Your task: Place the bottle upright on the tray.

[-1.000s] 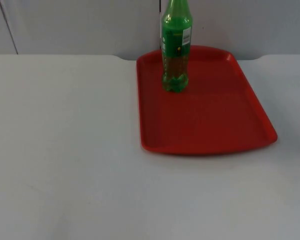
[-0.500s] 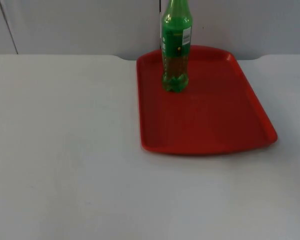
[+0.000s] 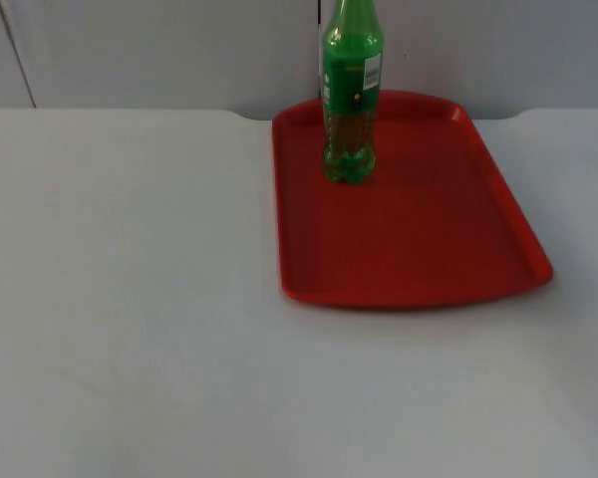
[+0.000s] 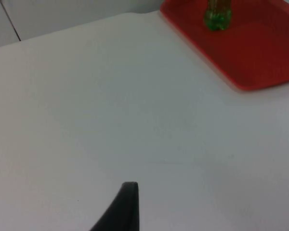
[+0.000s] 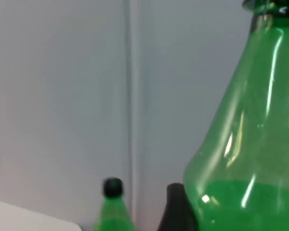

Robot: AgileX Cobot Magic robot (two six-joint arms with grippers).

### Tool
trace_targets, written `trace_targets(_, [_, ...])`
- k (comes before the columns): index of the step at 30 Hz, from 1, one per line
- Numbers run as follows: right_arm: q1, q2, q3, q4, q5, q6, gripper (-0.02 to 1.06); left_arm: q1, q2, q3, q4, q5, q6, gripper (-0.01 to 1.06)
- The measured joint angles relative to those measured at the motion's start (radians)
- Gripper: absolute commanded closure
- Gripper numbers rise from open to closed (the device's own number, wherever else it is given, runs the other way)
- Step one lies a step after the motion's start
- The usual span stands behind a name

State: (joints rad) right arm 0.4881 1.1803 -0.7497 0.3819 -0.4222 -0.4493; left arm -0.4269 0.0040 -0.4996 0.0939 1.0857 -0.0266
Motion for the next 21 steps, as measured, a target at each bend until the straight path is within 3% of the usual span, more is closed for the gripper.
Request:
trace_targets(1, [0.000, 0.030, -0.001, -0.088, -0.032, 0.065, 1.05, 0.000, 0.000, 0.000, 0.000, 0.000, 0.000, 0.00])
trace_targets(2, [0.000, 0.030, -0.001, -0.088, -0.032, 0.065, 1.05, 0.000, 0.000, 0.000, 0.000, 0.000, 0.000, 0.00])
trace_targets(6, [0.000, 0.152, -0.001, -0.321, -0.175, 0.298, 1.05, 0.000, 0.000, 0.000, 0.000, 0.000, 0.000, 0.00])
trace_targets(7, [0.000, 0.152, -0.001, -0.321, -0.175, 0.298, 1.05, 0.000, 0.000, 0.000, 0.000, 0.000, 0.000, 0.00])
trace_targets(11, [0.000, 0.294, -0.010, -0.495, -0.309, 0.342, 1.05, 0.000, 0.000, 0.000, 0.000, 0.000, 0.000, 0.00])
trace_targets(15, [0.000, 0.405, -0.019, -0.541, -0.390, 0.361, 1.05, 0.000, 0.000, 0.000, 0.000, 0.000, 0.000, 0.00])
trace_targets(18, [0.000, 0.516, -0.019, -0.549, -0.545, 0.367, 1.05, 0.000, 0.000, 0.000, 0.000, 0.000, 0.000, 0.00])
trace_targets(19, [0.000, 0.516, -0.019, -0.549, -0.545, 0.367, 1.05, 0.000, 0.000, 0.000, 0.000, 0.000, 0.000, 0.00])
trace_targets(21, [0.000, 0.604, -0.026, -0.550, -0.690, 0.369, 1.05, 0.000, 0.000, 0.000, 0.000, 0.000, 0.000, 0.00])
